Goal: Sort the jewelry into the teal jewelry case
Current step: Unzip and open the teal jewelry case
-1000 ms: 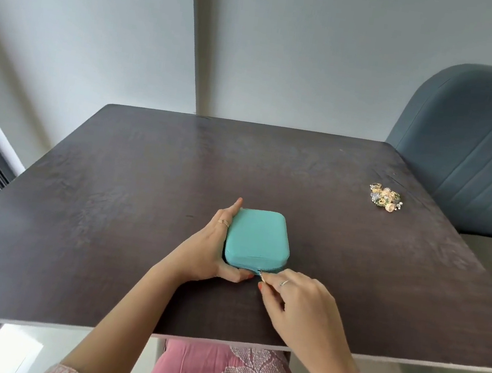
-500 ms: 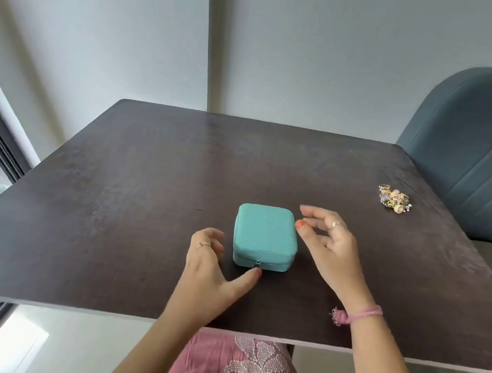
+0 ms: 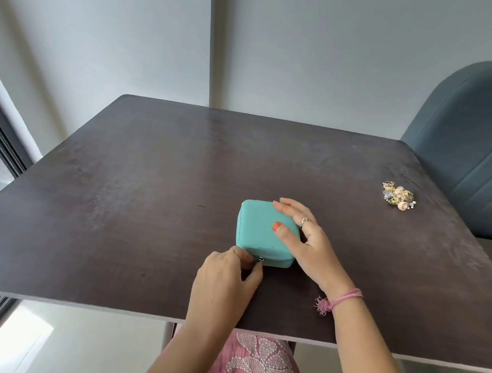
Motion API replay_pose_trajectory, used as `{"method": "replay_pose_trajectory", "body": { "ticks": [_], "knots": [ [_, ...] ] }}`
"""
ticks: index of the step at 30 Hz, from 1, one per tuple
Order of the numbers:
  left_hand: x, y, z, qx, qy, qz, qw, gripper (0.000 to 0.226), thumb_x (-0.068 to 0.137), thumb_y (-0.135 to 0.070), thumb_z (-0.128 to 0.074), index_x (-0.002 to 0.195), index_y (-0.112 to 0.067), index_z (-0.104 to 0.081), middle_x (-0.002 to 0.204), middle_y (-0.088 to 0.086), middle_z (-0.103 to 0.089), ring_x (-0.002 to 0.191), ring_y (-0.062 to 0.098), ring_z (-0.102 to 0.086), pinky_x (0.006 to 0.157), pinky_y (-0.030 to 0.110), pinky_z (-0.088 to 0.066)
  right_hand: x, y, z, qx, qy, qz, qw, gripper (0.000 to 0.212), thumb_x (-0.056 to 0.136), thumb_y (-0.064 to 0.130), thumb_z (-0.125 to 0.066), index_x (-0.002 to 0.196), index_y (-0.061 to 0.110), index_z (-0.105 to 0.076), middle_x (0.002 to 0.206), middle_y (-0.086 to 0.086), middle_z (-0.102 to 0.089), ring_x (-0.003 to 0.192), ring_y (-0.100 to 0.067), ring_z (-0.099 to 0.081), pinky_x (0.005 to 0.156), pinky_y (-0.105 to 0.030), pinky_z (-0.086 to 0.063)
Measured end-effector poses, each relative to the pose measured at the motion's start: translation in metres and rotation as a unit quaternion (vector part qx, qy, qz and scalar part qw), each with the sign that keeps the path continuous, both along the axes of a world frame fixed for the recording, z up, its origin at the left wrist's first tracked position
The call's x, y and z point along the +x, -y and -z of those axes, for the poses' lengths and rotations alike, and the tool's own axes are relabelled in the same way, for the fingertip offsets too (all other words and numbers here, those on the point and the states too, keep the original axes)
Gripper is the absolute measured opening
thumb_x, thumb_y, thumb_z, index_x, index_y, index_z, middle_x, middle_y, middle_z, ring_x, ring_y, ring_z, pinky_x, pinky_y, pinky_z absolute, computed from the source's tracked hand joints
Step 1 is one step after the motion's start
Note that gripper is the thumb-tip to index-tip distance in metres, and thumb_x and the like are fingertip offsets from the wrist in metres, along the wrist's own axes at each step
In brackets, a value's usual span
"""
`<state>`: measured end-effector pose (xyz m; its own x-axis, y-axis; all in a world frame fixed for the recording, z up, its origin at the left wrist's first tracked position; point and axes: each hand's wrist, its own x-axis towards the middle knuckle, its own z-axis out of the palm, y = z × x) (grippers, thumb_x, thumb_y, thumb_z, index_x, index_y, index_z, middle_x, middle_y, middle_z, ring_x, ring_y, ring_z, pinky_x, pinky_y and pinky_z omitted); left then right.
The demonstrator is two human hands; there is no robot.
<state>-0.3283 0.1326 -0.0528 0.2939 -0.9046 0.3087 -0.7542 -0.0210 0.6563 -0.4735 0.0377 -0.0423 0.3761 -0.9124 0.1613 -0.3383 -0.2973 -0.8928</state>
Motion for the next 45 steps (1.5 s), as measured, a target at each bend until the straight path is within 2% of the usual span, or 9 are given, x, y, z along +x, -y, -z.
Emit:
{"method": "replay_pose_trajectory", "body": {
  "ticks": [6,11,17,21,24,33,38,42,45],
  "knots": [
    [0.001,-0.003,0.005,-0.024,0.035,0.038,0.998,0.005,0.079,-0.024,-0.070,0.081,-0.019,-0.069,0.072,-0.012,-0.067,0.073,0.010,-0.057,0.062,0.021,-0.048,0.000,0.001,0.001,-0.007,0.000,-0.005,1.000,0.035,0.095,0.025,-0.058,0.129,0.032,-0.057,0.139,0.023,-0.042,0.127,0.015,-0.034,0.100,-0.001,-0.028],
    [0.040,0.000,0.004,-0.028,0.082,0.070,0.994,0.010,0.073,-0.014,-0.075,0.073,-0.017,-0.065,0.065,-0.010,-0.059,0.066,0.011,-0.048,0.062,0.018,-0.035,0.000,0.002,0.002,-0.011,-0.001,-0.005,1.000,0.036,0.095,0.023,-0.058,0.130,0.030,-0.058,0.139,0.023,-0.042,0.126,0.015,-0.035,0.098,0.000,-0.027],
    [0.067,0.021,-0.003,-0.004,0.095,0.116,0.989,0.004,0.082,-0.014,-0.068,0.085,-0.015,-0.069,0.075,-0.003,-0.061,0.075,0.016,-0.052,0.070,0.020,-0.037,-0.001,0.003,0.004,-0.010,-0.003,-0.008,1.000,0.036,0.095,0.022,-0.057,0.130,0.030,-0.057,0.139,0.023,-0.042,0.126,0.015,-0.035,0.100,-0.001,-0.028],
    [0.076,0.051,-0.007,-0.007,0.116,0.120,0.986,0.012,0.089,-0.018,-0.059,0.095,-0.013,-0.068,0.084,0.001,-0.062,0.082,0.018,-0.050,0.075,0.024,-0.041,0.000,0.004,0.005,-0.006,-0.003,-0.010,1.000,0.035,0.095,0.023,-0.057,0.130,0.030,-0.057,0.139,0.023,-0.041,0.126,0.014,-0.036,0.101,-0.005,-0.030],
    [0.082,0.078,-0.012,-0.007,0.137,0.146,0.980,0.018,0.093,-0.021,-0.056,0.102,-0.011,-0.067,0.089,0.002,-0.061,0.085,0.019,-0.049,0.075,0.020,-0.034,0.000,0.004,0.006,-0.007,0.003,-0.010,1.000,0.035,0.095,0.023,-0.058,0.129,0.029,-0.058,0.139,0.022,-0.042,0.126,0.012,-0.037,0.101,-0.005,-0.030],
    [0.088,0.124,-0.028,0.001,0.194,0.287,0.938,0.017,0.087,-0.005,-0.060,0.101,-0.003,-0.070,0.089,0.011,-0.067,0.083,0.029,-0.060,0.076,0.014,-0.032,-0.001,0.005,0.004,0.001,0.003,-0.011,1.000,0.035,0.095,0.025,-0.058,0.129,0.033,-0.058,0.139,0.023,-0.041,0.127,0.012,-0.035,0.104,-0.016,-0.032],
    [0.092,0.135,-0.033,-0.020,0.240,0.348,0.906,0.018,0.081,-0.007,-0.062,0.094,-0.002,-0.073,0.082,0.012,-0.069,0.074,0.030,-0.063,0.077,0.020,-0.037,-0.001,0.006,0.005,0.001,0.001,-0.012,1.000,0.035,0.095,0.026,-0.058,0.129,0.034,-0.057,0.140,0.023,-0.040,0.127,0.012,-0.035,0.107,-0.020,-0.033],
    [0.085,0.131,-0.026,-0.041,0.201,0.310,0.929,0.017,0.087,-0.007,-0.062,0.100,-0.007,-0.073,0.092,0.009,-0.070,0.083,0.028,-0.062,0.080,0.023,-0.044,0.000,0.005,0.004,0.002,-0.003,-0.011,1.000,0.035,0.095,0.026,-0.058,0.129,0.034,-0.057,0.140,0.023,-0.040,0.128,0.011,-0.035,0.107,-0.020,-0.032],
    [0.068,0.125,-0.025,-0.021,0.077,0.190,0.979,0.016,0.091,-0.014,-0.058,0.103,-0.011,-0.070,0.098,0.004,-0.068,0.084,0.016,-0.061,0.082,0.024,-0.048,-0.001,0.004,0.003,0.000,-0.006,-0.009,1.000,0.035,0.095,0.028,-0.057,0.129,0.035,-0.057,0.140,0.025,-0.040,0.129,0.012,-0.034,0.104,-0.014,-0.030]
  ]
}}
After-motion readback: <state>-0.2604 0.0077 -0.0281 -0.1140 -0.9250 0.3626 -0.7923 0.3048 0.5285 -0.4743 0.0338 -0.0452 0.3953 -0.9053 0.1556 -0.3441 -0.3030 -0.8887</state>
